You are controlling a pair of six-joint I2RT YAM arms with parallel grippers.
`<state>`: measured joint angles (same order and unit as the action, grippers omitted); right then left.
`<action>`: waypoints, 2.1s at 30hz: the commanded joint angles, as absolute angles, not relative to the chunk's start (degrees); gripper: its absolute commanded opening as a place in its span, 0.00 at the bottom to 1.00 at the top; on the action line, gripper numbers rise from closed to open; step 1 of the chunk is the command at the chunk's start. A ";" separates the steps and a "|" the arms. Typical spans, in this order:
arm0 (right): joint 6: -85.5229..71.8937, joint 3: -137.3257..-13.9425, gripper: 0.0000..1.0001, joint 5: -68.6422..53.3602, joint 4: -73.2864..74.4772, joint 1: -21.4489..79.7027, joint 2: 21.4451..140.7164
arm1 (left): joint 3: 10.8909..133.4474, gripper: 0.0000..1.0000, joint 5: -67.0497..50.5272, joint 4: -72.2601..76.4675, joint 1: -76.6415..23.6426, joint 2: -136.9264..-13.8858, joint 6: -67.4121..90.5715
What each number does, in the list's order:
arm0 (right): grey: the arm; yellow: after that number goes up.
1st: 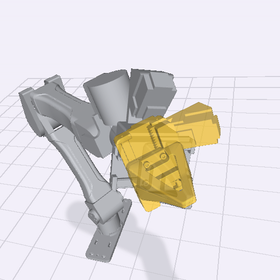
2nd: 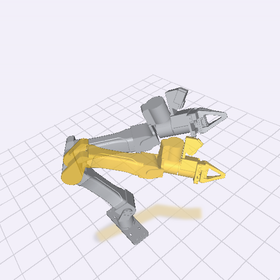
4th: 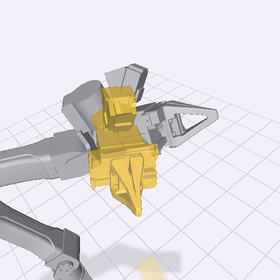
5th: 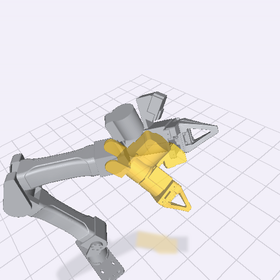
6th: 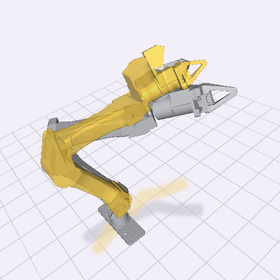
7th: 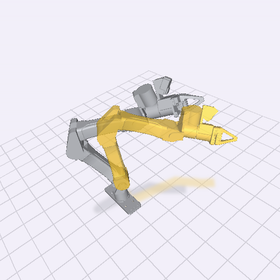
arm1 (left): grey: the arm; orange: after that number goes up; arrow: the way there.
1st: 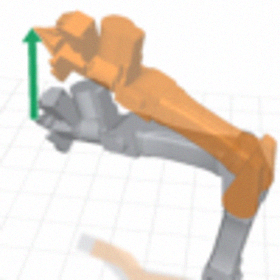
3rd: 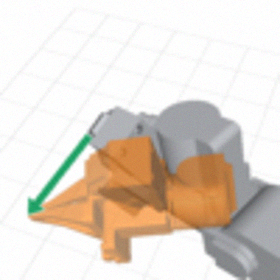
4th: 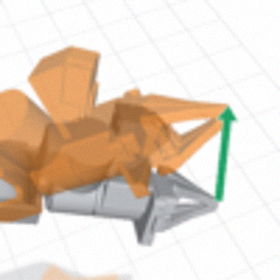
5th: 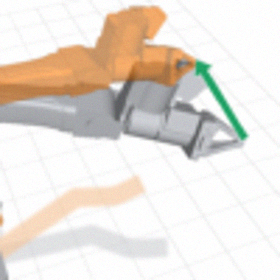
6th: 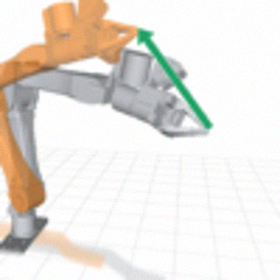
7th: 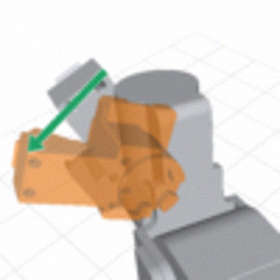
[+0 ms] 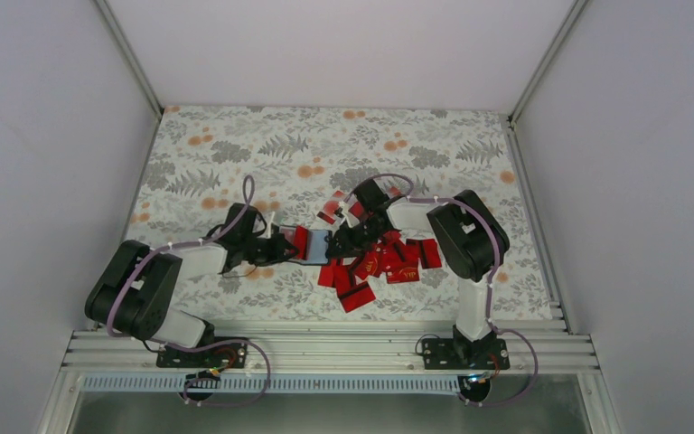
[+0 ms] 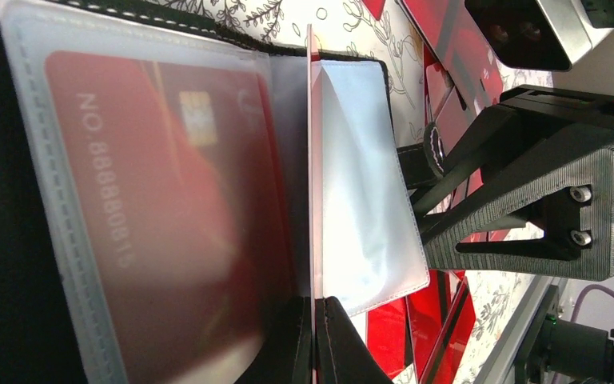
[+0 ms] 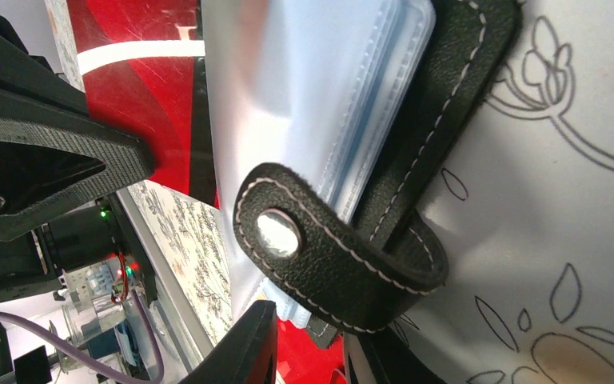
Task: Put the credit cards into the card holder
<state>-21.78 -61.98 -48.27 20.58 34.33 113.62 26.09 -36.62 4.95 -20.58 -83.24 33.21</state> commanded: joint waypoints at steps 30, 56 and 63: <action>-20.04 -61.61 0.22 -43.64 20.35 34.81 117.20 | 17.26 0.02 -38.09 19.95 -19.67 -83.08 42.00; -21.10 -62.59 0.21 -43.53 18.89 34.95 118.56 | 25.30 0.50 -35.61 -0.98 -19.66 -81.05 33.50; -21.23 -62.73 0.21 -43.42 18.19 34.89 118.72 | 33.15 0.72 -30.47 -15.98 -19.67 -80.94 27.77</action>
